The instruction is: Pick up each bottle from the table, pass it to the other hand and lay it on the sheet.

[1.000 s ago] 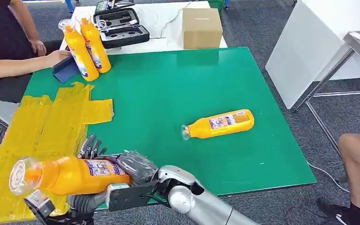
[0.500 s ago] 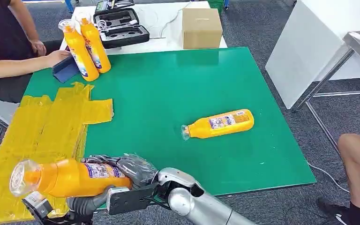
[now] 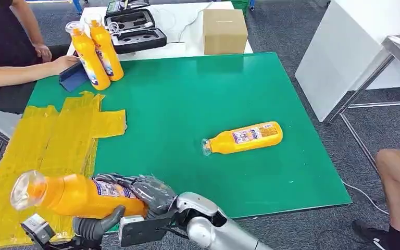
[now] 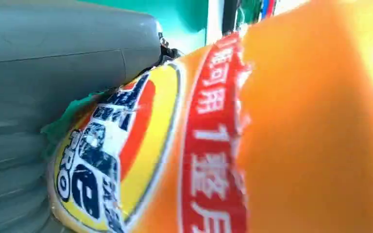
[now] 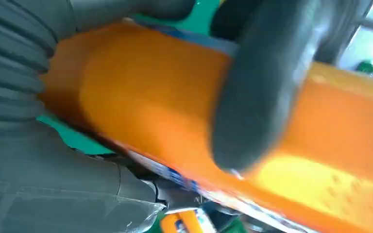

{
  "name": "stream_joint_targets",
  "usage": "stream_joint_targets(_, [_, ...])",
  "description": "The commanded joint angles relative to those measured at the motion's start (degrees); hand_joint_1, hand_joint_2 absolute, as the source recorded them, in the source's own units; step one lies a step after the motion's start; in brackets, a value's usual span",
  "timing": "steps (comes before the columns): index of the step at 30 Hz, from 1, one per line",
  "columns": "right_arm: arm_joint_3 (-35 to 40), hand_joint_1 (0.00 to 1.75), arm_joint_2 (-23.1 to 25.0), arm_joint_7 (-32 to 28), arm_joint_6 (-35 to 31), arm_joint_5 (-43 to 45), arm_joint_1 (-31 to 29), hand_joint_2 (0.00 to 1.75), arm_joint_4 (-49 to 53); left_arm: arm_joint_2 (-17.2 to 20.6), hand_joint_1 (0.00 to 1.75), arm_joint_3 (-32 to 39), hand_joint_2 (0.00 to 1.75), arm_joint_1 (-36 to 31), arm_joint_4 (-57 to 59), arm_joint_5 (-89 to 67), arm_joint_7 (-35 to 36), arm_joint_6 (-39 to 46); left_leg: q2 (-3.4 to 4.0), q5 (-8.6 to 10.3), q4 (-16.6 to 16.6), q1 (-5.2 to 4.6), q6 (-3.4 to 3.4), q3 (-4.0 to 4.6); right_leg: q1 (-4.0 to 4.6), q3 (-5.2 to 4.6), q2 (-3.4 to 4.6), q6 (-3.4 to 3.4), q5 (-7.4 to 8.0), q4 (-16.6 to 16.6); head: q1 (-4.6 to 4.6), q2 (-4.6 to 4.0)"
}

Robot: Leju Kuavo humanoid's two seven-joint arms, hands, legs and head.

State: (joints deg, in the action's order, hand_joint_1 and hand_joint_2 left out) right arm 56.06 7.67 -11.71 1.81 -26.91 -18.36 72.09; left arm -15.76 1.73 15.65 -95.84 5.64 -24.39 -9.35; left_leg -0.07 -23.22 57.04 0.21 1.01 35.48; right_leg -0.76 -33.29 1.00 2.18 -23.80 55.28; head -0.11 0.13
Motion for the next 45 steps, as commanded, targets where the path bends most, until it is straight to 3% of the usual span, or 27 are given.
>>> stream_joint_targets(1, [-9.79, 0.0, -7.82, 1.56, -3.0, 0.09, 8.0, 0.0, 11.24, -1.34, 1.75, 9.1, 1.75, -2.73, -3.44, -3.07, -2.07, 3.34, -0.25, -0.07, 0.03, 0.04, -0.04, -0.15, 0.06, 0.26, -0.34, -0.08, -0.13, 0.0, -0.04, 0.0])
stream_joint_targets(9, [-13.99, 0.0, -10.05, 0.66, -2.63, 0.04, 10.95, 0.0, 16.08, -1.43, 1.75, 13.33, 1.75, -2.07, -5.21, -4.08, -2.63, 3.0, -0.17, -0.07, 0.01, 0.0, -0.03, -0.13, 0.02, 0.24, -0.21, -0.07, -0.09, 0.0, -0.02, 0.0])
stream_joint_targets(18, [-16.85, 0.0, -11.55, -0.08, -2.92, -0.21, 12.42, 0.0, 18.77, -0.67, 1.75, 16.71, 1.75, -4.12, -5.32, -12.76, -4.73, 8.55, -0.22, -0.09, 0.03, 0.02, -0.06, -0.18, 0.05, 0.29, -0.28, -0.1, -0.12, 0.03, -0.02, 0.0])
stream_joint_targets(19, [-17.17, 0.0, -11.68, -0.37, -2.78, -0.24, 12.46, 0.0, 18.94, -0.07, 1.75, 16.88, 1.75, -5.16, -4.82, -19.4, -5.52, 13.66, -0.23, -0.09, 0.03, 0.02, -0.06, -0.19, 0.05, 0.31, -0.29, -0.1, -0.13, 0.03, -0.02, 0.0])
stream_joint_targets(20, [-17.56, 0.0, -12.84, -1.64, -1.99, 0.46, 11.76, 0.0, 19.45, 5.64, 1.75, 15.98, 1.75, -11.23, 1.94, -47.42, 0.14, 33.97, -0.2, -0.07, 0.02, 0.01, -0.06, -0.16, 0.04, 0.25, -0.25, -0.09, -0.1, 0.02, -0.02, 0.0])
stream_joint_targets(22, [-17.2, 0.0, -13.92, -2.45, -1.09, 2.06, 9.76, 0.0, 19.07, 11.08, 1.75, 14.24, 1.75, -17.87, 11.07, -72.64, 10.68, 44.05, -0.35, 0.11, -0.1, -0.03, -0.05, -0.09, -0.01, 0.18, -0.36, -0.06, 0.0, -0.04, 0.02, 0.0])
stream_joint_targets(24, [-16.87, 0.0, -14.6, -2.69, -0.22, 3.38, 7.93, 0.0, 18.35, 15.97, 1.75, 12.14, 1.75, -22.93, 18.45, -83.85, 16.24, 48.0, -0.44, 0.2, -0.16, -0.07, -0.07, -0.13, -0.05, 0.22, -0.45, -0.08, 0.01, -0.03, 0.0, 0.0])
stream_joint_targets(29, [-16.85, 0.0, -14.61, -2.71, -0.14, 3.58, 7.8, 0.0, 18.18, 16.8, 1.75, 11.75, 1.75, -23.83, 19.98, -83.55, 16.72, 48.32, -0.24, 0.25, -0.05, 0.02, -0.15, -0.11, 0.05, 0.21, -0.26, -0.11, 0.06, 0.03, 0.0, 0.0])
stream_joint_targets(31, [-15.78, 0.0, -15.15, -2.98, 0.37, 4.6, 6.33, 0.0, 17.63, 20.47, 1.75, 10.05, 1.75, -26.0, 23.31, -94.92, 22.23, 47.79, -0.16, 0.2, -0.04, 0.02, -0.14, -0.15, 0.04, 0.2, -0.2, -0.2, 0.17, 0.05, -0.02, 0.0])
stream_joint_targets(33, [-15.84, 0.0, -15.64, -3.18, 0.77, 5.9, 5.37, 0.0, 17.42, 29.25, 1.75, 0.3, 1.75, -30.56, 31.51, -95.64, 27.69, 43.66, -0.24, 0.26, -0.03, 0.04, -0.17, -0.1, 0.07, 0.16, -0.29, -0.22, 0.16, 0.09, 0.0, 0.0])
stream_joint_targets(34, [-15.95, 0.0, -15.71, -3.23, 0.91, 6.07, 5.27, 0.0, 17.41, 30.11, 1.75, -0.93, 1.75, -32.04, 34.1, -95.64, 27.35, 42.41, -0.39, 0.31, -0.05, 0.01, -0.17, -0.06, 0.03, 0.13, -0.43, -0.21, 0.15, 0.11, 0.02, 0.0])
stream_joint_targets(37, [-16.15, 0.0, -15.98, -3.29, 1.32, 6.16, 5.32, 0.0, 17.55, 35.15, 1.75, -13.74, 1.75, -36.43, 42.47, -95.64, 33.69, 37.13, -0.52, 0.36, -0.05, 0.03, -0.17, -0.05, 0.05, 0.12, -0.55, -0.23, 0.13, 0.11, 0.0, 0.0])
stream_joint_targets(38, [-16.1, 0.0, -16.21, -3.37, 1.53, 6.16, 5.32, 0.0, 17.68, 35.86, 1.75, -17.97, 1.75, -37.8, 45.23, -95.64, 36.26, 37.33, -0.4, 0.35, -0.06, 0.03, -0.16, -0.03, 0.04, 0.05, -0.41, -0.21, 0.16, 0.09, 0.0, 0.0])
stream_joint_targets(45, [-16.1, 0.0, -16.21, -3.37, 1.53, 6.16, 5.32, 0.0, 17.68, 35.86, 1.75, -17.97, 1.75, -37.8, 45.23, -95.64, 36.26, 37.33, -0.13, 0.28, 0.01, 0.04, -0.18, -0.06, 0.06, 0.09, -0.18, -0.2, 0.14, 0.16, 0.02, 0.0])
